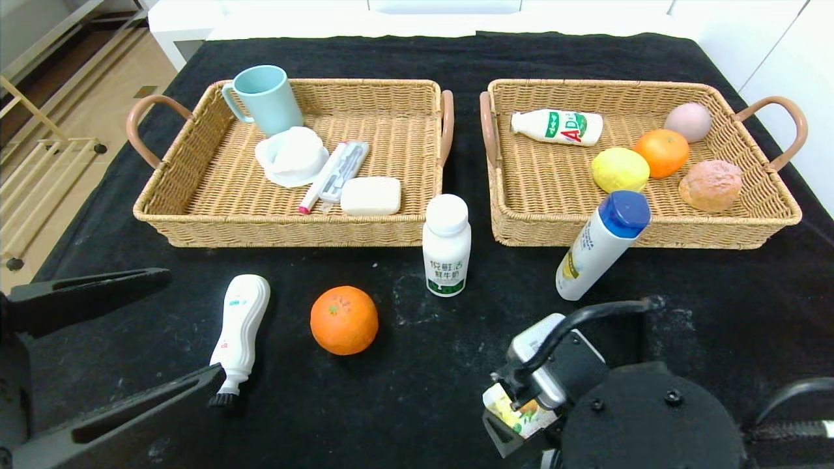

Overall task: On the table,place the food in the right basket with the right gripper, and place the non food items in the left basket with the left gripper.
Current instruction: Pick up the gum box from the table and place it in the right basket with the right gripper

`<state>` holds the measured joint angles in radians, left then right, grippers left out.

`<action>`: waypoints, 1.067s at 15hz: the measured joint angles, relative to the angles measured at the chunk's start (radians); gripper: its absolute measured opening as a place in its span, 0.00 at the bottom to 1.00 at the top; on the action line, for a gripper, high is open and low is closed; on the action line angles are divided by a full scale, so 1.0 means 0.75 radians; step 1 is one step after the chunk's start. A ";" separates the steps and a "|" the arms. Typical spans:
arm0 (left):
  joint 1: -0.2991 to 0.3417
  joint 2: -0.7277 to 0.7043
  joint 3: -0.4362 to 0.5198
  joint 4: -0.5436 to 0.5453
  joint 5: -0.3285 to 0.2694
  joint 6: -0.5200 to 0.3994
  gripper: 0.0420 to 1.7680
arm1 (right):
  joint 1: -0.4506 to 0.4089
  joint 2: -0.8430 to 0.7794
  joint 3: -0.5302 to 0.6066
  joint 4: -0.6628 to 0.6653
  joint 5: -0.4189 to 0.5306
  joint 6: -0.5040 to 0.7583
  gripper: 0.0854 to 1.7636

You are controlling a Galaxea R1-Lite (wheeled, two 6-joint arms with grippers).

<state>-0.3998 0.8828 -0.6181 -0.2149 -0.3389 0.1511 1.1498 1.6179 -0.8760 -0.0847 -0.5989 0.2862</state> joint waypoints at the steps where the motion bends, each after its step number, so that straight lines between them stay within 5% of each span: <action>1: -0.001 0.000 0.000 0.000 0.000 0.000 0.97 | -0.009 -0.038 0.031 0.000 0.015 -0.001 0.44; 9: -0.001 -0.005 0.002 0.000 0.000 0.011 0.97 | -0.111 -0.281 0.251 0.019 0.074 -0.032 0.44; 16: -0.001 -0.003 0.004 0.001 0.001 0.012 0.97 | -0.287 -0.400 0.298 0.049 0.073 -0.050 0.44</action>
<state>-0.4002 0.8802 -0.6151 -0.2145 -0.3385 0.1602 0.9343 1.3181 -0.6523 -0.0479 -0.5440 0.2485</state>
